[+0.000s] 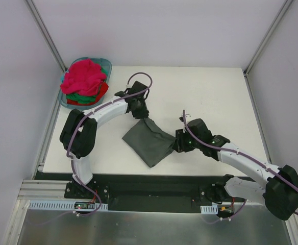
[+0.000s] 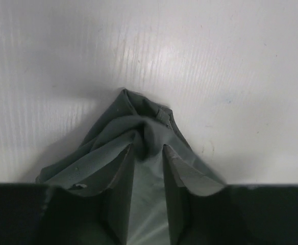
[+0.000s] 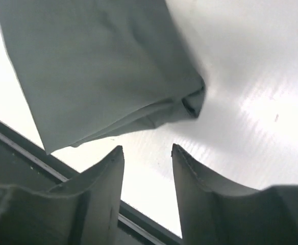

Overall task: Fold and stack the t-shirts
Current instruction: Fold the long partially folded tshirt into a neat square

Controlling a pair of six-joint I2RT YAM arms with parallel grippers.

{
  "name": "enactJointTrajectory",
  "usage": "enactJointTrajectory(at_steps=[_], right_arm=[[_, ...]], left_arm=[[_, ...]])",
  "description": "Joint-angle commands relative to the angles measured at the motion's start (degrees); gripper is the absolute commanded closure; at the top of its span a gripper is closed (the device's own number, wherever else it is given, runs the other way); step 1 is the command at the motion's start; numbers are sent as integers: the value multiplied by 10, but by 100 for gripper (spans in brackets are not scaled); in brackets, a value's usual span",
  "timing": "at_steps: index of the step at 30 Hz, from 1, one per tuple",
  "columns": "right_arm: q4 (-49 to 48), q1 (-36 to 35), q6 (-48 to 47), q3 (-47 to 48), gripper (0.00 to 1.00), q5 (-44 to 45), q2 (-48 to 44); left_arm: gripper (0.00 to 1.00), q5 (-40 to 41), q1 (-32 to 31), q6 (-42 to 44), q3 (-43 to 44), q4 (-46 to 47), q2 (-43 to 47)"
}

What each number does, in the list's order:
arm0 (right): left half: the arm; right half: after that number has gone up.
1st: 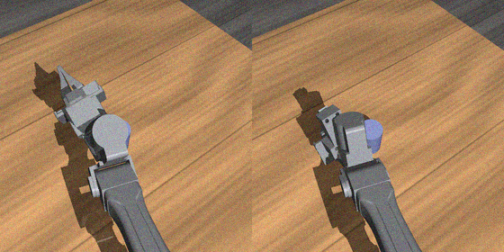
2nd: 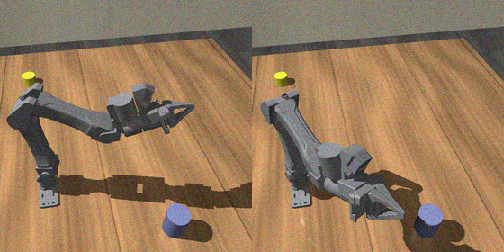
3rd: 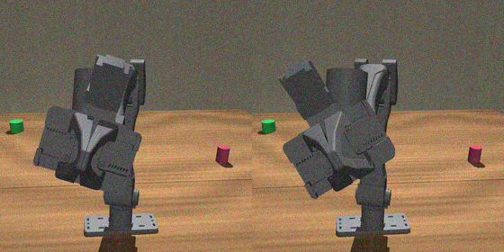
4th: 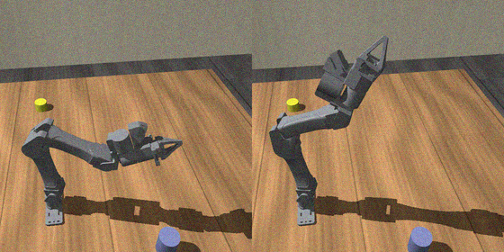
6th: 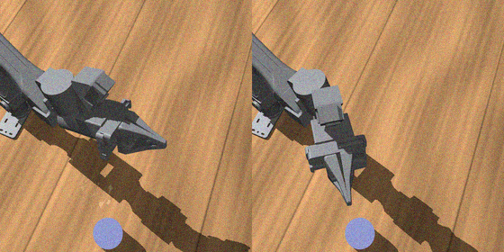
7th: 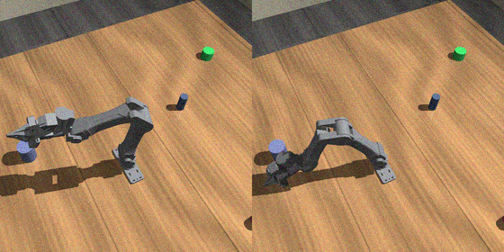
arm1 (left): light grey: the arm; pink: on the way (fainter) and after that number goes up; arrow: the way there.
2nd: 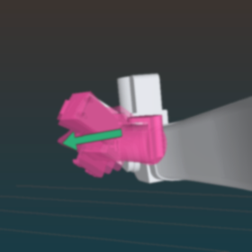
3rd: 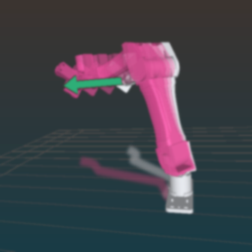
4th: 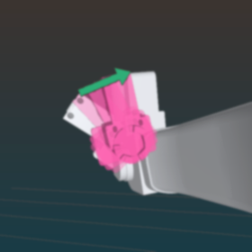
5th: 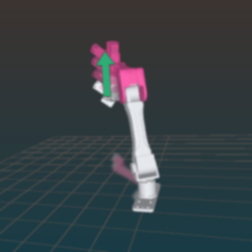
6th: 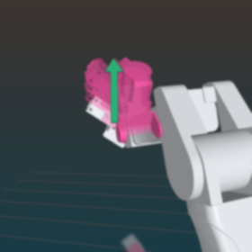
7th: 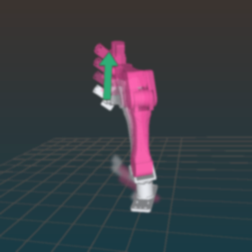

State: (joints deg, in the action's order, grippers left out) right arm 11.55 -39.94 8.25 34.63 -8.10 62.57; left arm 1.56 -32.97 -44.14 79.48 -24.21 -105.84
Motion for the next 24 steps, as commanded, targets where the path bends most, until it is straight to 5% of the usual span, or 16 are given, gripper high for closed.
enactJointTrajectory(at_steps=[1, 4, 5, 6, 8, 13, 16, 24], right_arm=[[58, 3, 4, 21, 40, 111, -6], [92, 4, -5, 47, 22, 126, -21], [95, 2, -6, 52, 20, 114, -28], [89, 2, -6, 53, 16, 91, -33], [49, 3, -3, 46, 4, 17, -45], [-63, -20, 42, 38, 4, -112, -19], [-89, -52, 48, 63, 4, -105, 25], [-112, -61, 74, 76, 4, -37, 148]], left_arm=[[62, -2, 6, 22, 38, 11, -15], [32, -15, 6, 32, 43, 11, 0], [7, -29, 5, 35, 42, 11, 10], [1, -38, 5, 40, 39, 11, 19], [1, -59, 4, 47, 26, 11, 40], [1, -124, 3, 61, 1, 26, 58], [1, -196, 2, 69, 8, 46, 35], [1, -202, 6, 58, 69, 48, -92]])
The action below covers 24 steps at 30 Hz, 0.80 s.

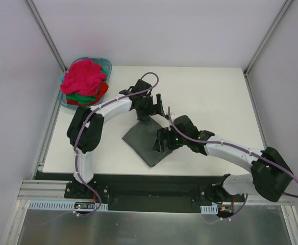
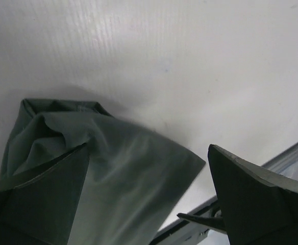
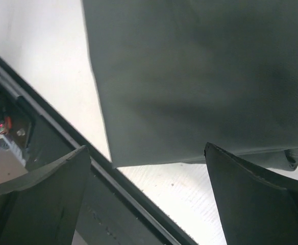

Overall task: Fold and stack the t-shirts
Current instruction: Fold the long partially folded tshirt into a neat square

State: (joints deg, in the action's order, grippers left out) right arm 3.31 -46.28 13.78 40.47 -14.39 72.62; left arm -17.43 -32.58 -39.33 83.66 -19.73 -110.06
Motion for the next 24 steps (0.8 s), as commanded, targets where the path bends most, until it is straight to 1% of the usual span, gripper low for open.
enactJointTrajectory(at_steps=[1, 3, 6, 8, 9, 12, 14, 17, 18, 21, 24], right_arm=[[-23, 4, 18, 17, 4, 36, 60], [1, 8, 22, 20, 4, 80, 88], [41, 28, 22, 29, 4, 118, 129], [52, 44, 16, 26, 4, 122, 148], [56, 53, 13, 24, 4, 126, 155], [74, 76, -7, 30, 4, 141, 168], [81, 90, -24, 39, 4, 140, 166], [105, 98, -51, 66, 4, 140, 160], [118, 98, -59, 79, 4, 164, 155], [157, 98, -74, 115, 4, 172, 129], [161, 96, -66, 117, 4, 166, 76]], left_arm=[[1, 1, 3, 9, 32, 3, -61], [1, 43, 5, -4, 37, 3, -81], [1, 48, 13, -10, 33, 1, -99], [1, 69, 15, -10, 10, 0, -85], [1, 95, 15, -12, -6, 0, -72], [1, 136, 17, -19, -75, -5, -22], [1, 145, 17, -30, -124, -4, 14], [1, 144, 17, -35, -165, -2, 58], [1, 151, 17, -36, -171, -2, 68], [1, 148, 17, -29, -167, -1, 90], [1, 144, 17, -22, -154, -1, 116]])
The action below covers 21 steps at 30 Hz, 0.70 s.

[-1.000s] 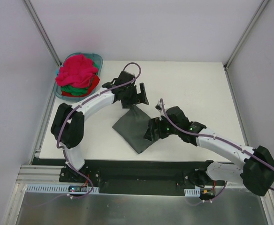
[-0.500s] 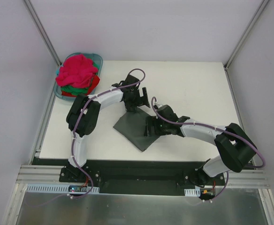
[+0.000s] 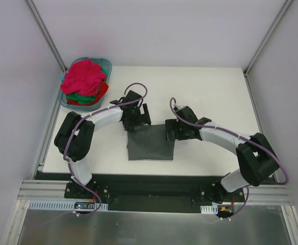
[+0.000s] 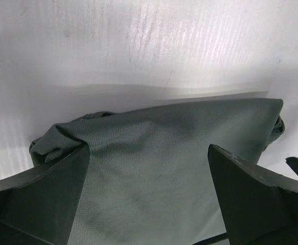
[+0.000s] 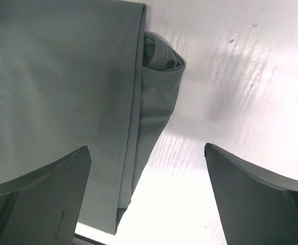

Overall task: Fold and stack the t-shirts
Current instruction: Fold the long partially folded tshirt into a neat square, then put the neatly folded tshirt into the corner of the board with the right arm

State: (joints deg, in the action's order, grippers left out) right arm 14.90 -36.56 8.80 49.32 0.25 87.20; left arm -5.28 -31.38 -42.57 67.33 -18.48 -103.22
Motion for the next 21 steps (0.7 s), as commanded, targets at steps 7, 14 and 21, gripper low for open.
enactJointTrajectory(at_steps=[7, 14, 21], right_arm=[[15, -12, 94, -38, 4, 14, -149], [38, -49, 105, 39, 4, 69, -39], [56, -59, 132, 113, 8, 109, 72]], left_arm=[[1, 17, 5, 44, 19, -13, 102], [1, 49, 12, 62, -40, -13, 171], [1, 75, 40, 57, -105, -12, 213]])
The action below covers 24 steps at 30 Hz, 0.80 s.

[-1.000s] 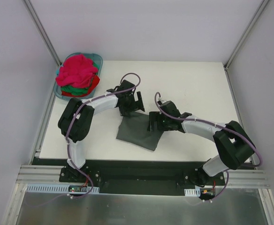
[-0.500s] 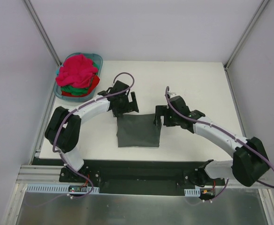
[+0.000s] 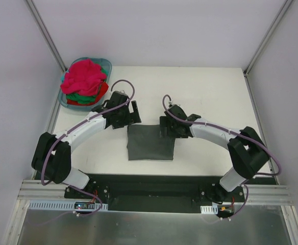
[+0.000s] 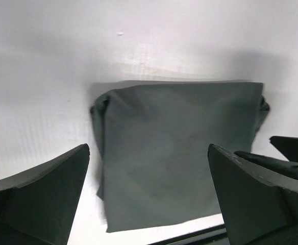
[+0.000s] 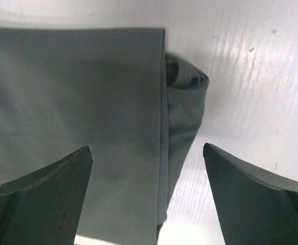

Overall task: Fold and stack the t-shirts
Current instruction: Put the neatly folded tshirt into the corner of the board with the right arm

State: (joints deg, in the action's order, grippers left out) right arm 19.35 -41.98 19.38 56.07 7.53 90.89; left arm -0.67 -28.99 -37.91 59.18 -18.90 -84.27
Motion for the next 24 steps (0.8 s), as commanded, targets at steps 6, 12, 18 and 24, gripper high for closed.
enactJointTrajectory(at_steps=[6, 12, 18, 24], right_arm=[[34, -21, 39, 85, 21, 48, 116], [53, -26, 56, 84, 58, 67, 137], [44, -7, 10, 78, 96, 65, 124], [24, 39, -76, 88, 100, 61, 100]], left_arm=[[1, 32, 31, 13, -42, -6, 32], [1, 33, 53, 9, -62, 0, 47], [1, 14, 77, 9, -77, 8, 56], [1, 18, 97, 17, -92, 13, 75]])
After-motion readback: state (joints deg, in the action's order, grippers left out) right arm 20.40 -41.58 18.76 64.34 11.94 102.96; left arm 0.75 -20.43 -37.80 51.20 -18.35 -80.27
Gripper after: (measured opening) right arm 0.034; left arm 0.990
